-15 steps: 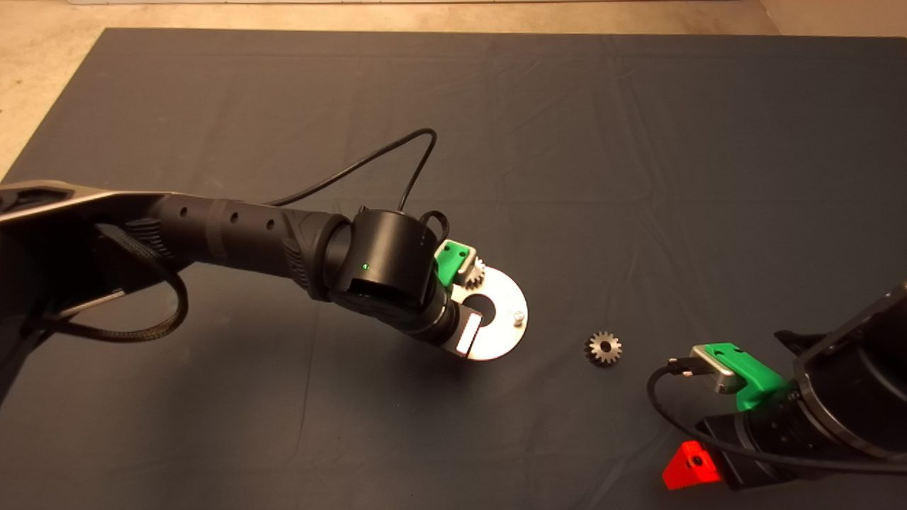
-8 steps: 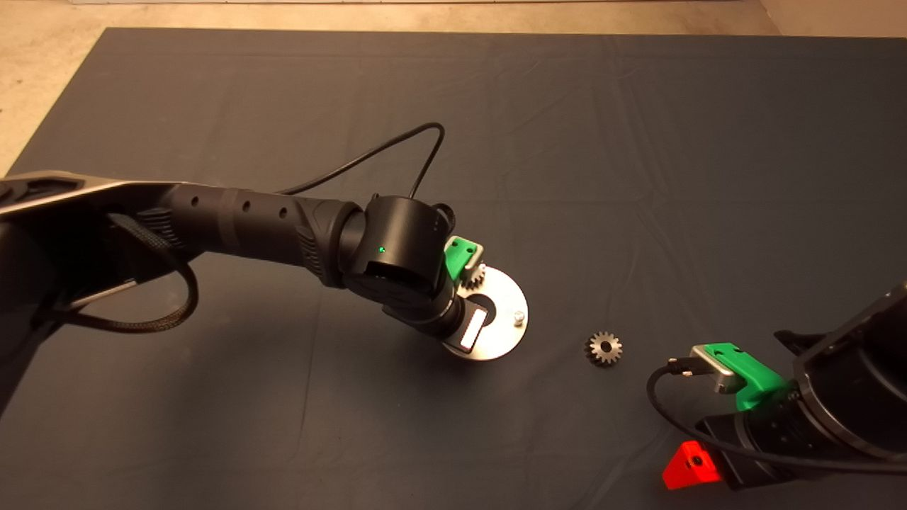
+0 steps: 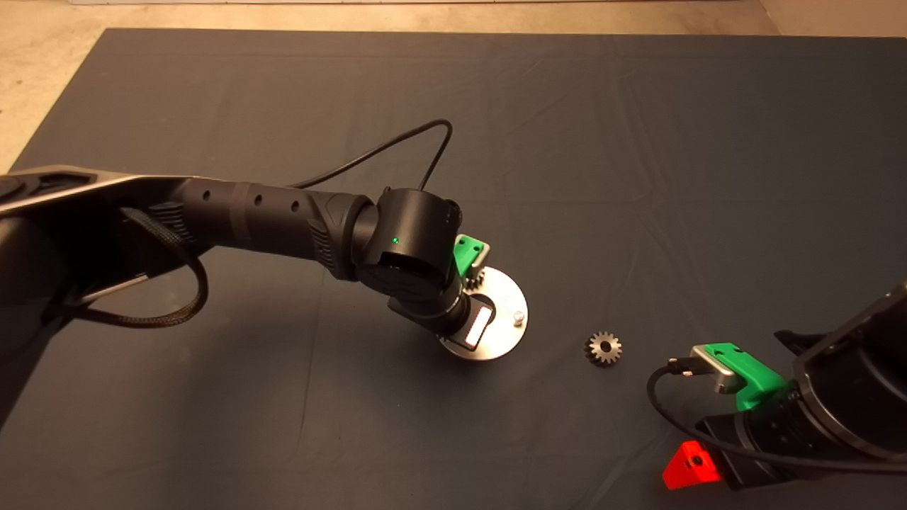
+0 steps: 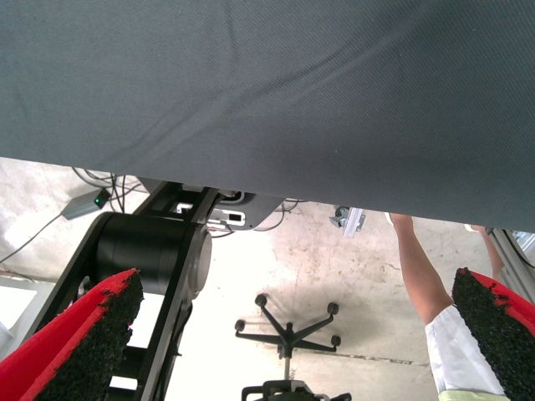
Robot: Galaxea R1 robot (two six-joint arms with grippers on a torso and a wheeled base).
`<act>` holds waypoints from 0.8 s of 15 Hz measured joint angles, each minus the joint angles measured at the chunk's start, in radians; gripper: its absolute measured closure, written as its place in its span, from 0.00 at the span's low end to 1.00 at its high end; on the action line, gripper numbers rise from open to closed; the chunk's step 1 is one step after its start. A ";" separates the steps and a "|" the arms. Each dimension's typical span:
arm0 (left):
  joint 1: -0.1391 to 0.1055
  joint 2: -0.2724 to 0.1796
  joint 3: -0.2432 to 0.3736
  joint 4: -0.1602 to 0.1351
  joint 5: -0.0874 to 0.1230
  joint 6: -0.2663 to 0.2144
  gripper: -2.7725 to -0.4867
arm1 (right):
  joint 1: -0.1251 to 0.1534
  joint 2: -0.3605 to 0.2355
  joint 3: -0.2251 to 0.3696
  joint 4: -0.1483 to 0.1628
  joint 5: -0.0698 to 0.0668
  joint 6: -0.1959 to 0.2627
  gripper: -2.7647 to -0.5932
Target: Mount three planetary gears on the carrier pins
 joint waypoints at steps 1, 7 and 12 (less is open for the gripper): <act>0.000 0.000 0.000 0.000 0.000 0.000 0.80 | 0.000 0.000 0.000 0.000 0.000 0.000 0.01; 0.000 -0.004 0.008 0.000 -0.001 -0.014 0.80 | 0.000 0.000 0.000 0.000 0.000 0.000 0.01; 0.003 -0.005 0.028 -0.001 -0.002 -0.034 0.80 | 0.000 0.000 0.000 0.000 0.000 0.000 0.01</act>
